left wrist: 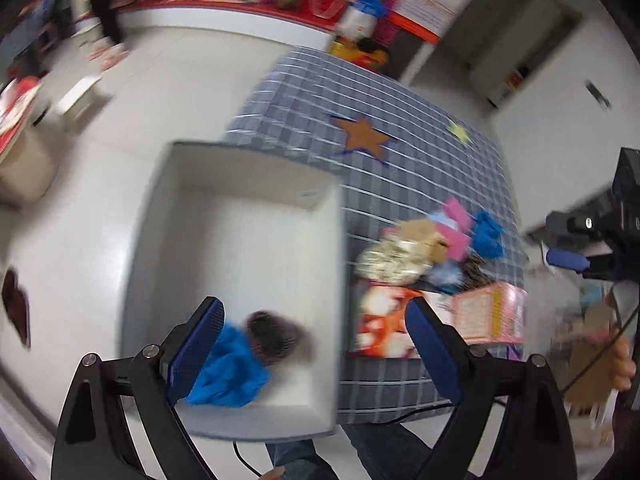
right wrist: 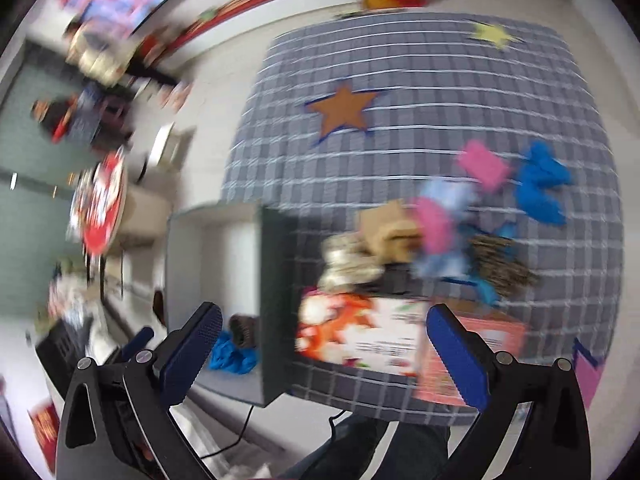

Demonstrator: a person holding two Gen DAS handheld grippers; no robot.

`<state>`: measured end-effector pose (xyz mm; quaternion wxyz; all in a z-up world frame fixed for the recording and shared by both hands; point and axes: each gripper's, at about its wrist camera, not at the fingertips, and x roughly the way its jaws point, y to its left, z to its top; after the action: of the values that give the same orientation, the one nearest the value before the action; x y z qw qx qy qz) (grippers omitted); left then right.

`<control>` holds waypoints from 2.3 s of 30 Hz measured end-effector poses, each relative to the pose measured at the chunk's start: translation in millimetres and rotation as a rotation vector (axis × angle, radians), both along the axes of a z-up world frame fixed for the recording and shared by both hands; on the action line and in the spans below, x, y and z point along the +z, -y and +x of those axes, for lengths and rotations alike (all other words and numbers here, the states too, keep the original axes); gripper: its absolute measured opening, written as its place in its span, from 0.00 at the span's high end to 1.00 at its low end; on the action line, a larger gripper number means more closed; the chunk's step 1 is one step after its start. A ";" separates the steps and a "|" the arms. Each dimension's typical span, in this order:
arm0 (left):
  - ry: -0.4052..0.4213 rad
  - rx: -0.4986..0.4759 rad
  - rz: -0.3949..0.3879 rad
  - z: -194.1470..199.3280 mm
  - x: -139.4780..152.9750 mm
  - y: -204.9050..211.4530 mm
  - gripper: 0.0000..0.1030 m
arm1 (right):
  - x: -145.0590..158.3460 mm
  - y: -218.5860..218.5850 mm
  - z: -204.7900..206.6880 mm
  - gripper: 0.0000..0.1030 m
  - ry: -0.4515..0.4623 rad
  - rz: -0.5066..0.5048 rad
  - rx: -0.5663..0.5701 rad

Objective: Organize soft objects
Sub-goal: 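Move both tools back over the pile of soft items, then grasp the cream polka-dot scrunchie with the left tool while the right tool grasps the leopard-print scrunchie, then carry the cream scrunchie with the left tool while the right tool carries the leopard scrunchie to the box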

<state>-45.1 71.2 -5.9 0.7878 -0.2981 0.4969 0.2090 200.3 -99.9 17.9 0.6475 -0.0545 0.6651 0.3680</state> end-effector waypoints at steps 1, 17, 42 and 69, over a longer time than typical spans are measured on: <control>-0.012 -0.037 0.003 14.1 -1.0 6.2 0.09 | -0.6 13.4 10.5 0.00 -0.005 -0.002 -0.039; -0.369 -0.389 0.014 173.3 -113.8 65.0 0.09 | -84.9 141.8 93.0 0.00 -0.153 -0.099 -0.306; -0.466 -0.333 -0.057 204.0 -167.1 49.5 0.76 | -227.0 79.8 126.2 0.65 -0.328 -0.202 -0.082; -0.203 -0.295 0.140 154.6 -36.7 91.6 0.76 | -81.9 108.6 107.5 0.66 -0.072 -0.002 -0.214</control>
<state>109.5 -20.4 -42.6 0.7745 -0.1437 0.5963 0.1543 307.8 -208.5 -64.1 0.6588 0.0297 0.6902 0.2979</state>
